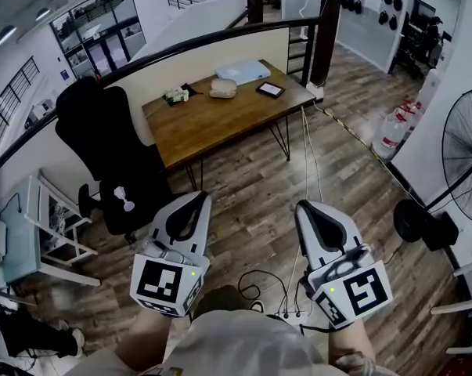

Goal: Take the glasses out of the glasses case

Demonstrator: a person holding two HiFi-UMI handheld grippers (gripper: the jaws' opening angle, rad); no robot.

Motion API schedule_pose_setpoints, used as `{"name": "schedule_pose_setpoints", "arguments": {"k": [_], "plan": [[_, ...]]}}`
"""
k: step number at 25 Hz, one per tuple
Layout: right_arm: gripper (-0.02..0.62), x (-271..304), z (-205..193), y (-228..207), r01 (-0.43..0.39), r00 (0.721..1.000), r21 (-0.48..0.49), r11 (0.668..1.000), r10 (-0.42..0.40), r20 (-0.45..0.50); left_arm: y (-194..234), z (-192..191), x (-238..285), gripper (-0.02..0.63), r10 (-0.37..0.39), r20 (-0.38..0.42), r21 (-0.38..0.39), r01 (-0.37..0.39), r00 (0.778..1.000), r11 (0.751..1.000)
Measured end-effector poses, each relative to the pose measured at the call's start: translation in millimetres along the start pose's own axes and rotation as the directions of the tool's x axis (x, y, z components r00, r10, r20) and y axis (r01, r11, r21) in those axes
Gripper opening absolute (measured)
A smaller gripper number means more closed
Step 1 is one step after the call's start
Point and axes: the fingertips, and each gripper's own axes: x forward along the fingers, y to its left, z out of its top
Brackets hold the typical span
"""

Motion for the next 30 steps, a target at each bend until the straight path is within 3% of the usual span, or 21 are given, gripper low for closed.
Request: {"name": "schedule_pose_setpoints", "arguments": {"k": [2,3,5,7,14,18,30], "plan": [[0.010,-3.9,-1.7,-8.5,0.025,1.000,0.044,0.999,-0.026,0.018,-4.5,-2.4,0.7,0.003,0.000,-0.013,0.009,0.000,1.000,1.000],[0.058,-4.9,-2.2,-12.3,0.036,0.999,0.062,0.997,-0.038,0.025,-6.2,-3.3,1.1,0.003,0.001,-0.017,0.013,-0.001,1.000,1.000],[0.244,-5.0,-2.8,-17.7,0.047,0.998,0.081,0.996,-0.050,0.039,-7.6,-3.8,2.1,0.003,0.007,-0.016,0.021,-0.007,1.000,1.000],[0.336,-3.3,-2.7,-22.2,0.053,0.997,0.083,0.995,-0.057,0.054,-6.8,-4.6,4.5,0.003,0.014,-0.009,0.029,-0.014,1.000,0.999],[0.344,18.3,-10.1,-27.8,0.041,0.999,0.053,0.998,-0.043,0.033,6.6,-18.1,23.8,0.003,0.018,-0.025,0.023,-0.017,1.000,1.000],[0.327,33.9,-14.7,-42.5,0.079,0.996,0.051,0.996,-0.080,0.028,15.1,-22.7,45.3,0.003,0.001,-0.015,0.022,-0.001,1.000,1.000],[0.319,160.5,-28.0,-85.2,0.093,0.995,0.039,0.995,-0.092,-0.027,103.2,-34.6,136.6,0.003,0.009,-0.013,0.009,-0.009,1.000,1.000]]}}
